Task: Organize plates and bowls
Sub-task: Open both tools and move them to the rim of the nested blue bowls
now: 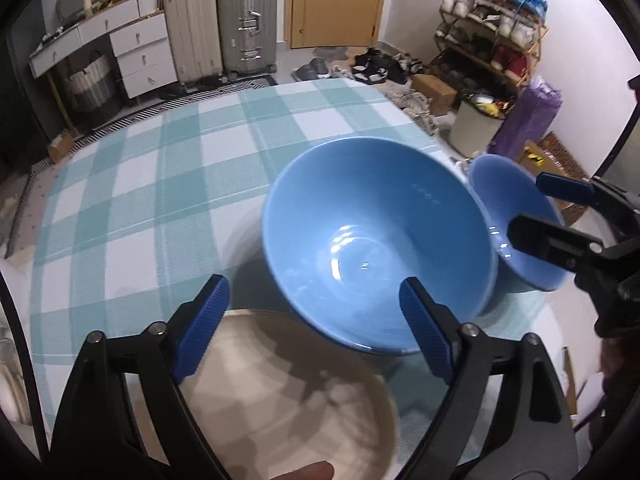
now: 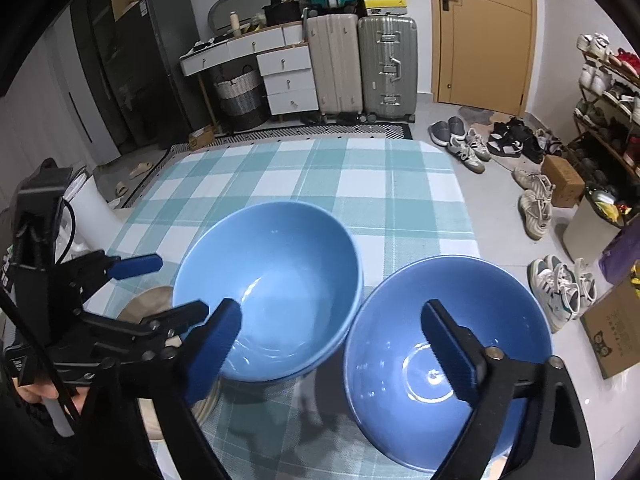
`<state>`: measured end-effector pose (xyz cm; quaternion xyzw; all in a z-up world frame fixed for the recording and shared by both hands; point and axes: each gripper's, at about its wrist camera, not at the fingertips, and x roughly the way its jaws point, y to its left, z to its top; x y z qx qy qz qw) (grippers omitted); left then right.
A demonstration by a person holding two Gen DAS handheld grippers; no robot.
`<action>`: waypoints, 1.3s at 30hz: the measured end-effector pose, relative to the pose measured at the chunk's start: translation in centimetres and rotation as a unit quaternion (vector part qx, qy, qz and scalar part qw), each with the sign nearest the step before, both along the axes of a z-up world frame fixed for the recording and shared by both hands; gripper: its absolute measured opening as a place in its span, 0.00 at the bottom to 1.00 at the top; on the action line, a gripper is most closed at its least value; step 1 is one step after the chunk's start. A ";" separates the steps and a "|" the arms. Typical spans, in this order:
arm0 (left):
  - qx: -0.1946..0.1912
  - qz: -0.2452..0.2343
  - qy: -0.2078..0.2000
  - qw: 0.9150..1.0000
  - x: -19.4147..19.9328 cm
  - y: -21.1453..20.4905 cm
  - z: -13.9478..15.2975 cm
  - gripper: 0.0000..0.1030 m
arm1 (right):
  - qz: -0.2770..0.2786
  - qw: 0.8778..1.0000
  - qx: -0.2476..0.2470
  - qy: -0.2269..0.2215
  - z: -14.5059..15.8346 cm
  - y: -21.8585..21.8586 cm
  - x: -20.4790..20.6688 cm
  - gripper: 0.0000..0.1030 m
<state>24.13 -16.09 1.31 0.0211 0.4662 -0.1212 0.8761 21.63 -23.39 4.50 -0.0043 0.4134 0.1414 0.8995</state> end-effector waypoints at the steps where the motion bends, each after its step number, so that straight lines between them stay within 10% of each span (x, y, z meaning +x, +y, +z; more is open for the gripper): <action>1: -0.003 -0.001 -0.002 1.000 -0.3 -0.2 0.3 0.90 | -0.001 1.000 0.007 -0.005 0.3 -0.2 -0.3 0.98; 33: -0.074 -0.070 -0.011 0.995 -8.5 -12.0 3.7 0.99 | -0.084 0.992 0.056 -0.080 6.0 -12.9 -9.7 0.99; 39: -0.082 -0.094 -0.005 0.992 -8.6 -13.6 2.6 0.76 | -0.103 0.990 0.067 -0.072 4.6 -14.7 -10.4 0.99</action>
